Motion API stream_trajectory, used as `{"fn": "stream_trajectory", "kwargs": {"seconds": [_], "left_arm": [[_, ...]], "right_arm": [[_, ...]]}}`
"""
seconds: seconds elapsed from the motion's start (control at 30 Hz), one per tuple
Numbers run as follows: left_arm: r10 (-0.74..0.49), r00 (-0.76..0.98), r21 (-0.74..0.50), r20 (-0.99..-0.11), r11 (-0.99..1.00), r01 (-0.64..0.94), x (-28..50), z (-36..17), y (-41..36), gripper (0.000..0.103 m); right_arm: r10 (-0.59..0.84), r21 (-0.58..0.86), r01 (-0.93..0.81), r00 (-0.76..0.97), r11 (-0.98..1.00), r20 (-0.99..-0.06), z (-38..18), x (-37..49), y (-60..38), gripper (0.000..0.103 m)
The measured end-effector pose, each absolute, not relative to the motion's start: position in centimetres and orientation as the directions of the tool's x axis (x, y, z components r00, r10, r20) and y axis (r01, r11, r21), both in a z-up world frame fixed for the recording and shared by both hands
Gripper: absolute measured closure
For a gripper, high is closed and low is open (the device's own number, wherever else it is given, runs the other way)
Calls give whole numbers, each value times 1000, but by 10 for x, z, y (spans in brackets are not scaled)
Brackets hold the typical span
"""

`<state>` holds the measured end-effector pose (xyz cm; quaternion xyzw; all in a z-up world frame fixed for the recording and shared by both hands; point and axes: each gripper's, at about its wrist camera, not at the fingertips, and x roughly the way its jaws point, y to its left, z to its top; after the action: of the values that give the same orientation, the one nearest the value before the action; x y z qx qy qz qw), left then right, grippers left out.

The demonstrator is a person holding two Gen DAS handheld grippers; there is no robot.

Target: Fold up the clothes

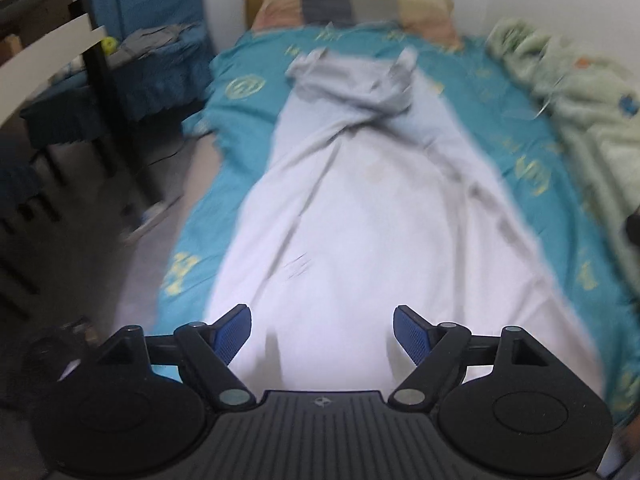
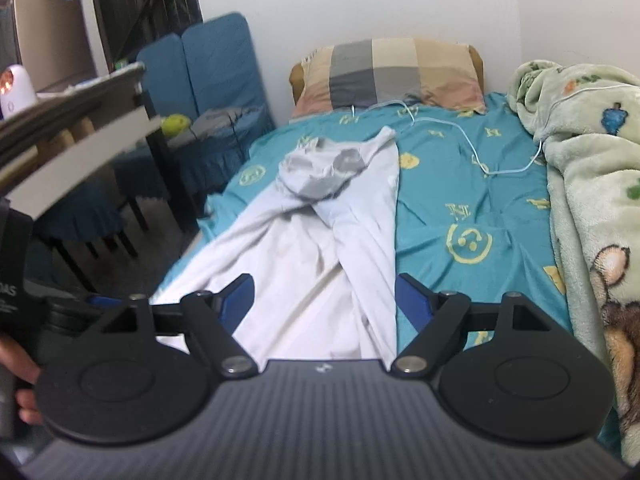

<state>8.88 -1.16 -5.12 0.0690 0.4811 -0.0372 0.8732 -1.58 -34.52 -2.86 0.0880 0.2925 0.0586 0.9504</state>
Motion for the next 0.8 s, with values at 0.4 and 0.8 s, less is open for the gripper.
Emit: {"fn": "stream_trajectory", "kwargs": {"seconds": [0.4, 0.8], "left_arm": [[161, 337, 198, -927, 977, 76, 93, -77, 26, 29], [212, 170, 203, -962, 977, -69, 111, -94, 59, 51]], "right_arm": [[201, 408, 58, 802, 911, -562, -39, -12, -385, 24], [232, 463, 83, 780, 882, -581, -50, -9, -394, 24]]}}
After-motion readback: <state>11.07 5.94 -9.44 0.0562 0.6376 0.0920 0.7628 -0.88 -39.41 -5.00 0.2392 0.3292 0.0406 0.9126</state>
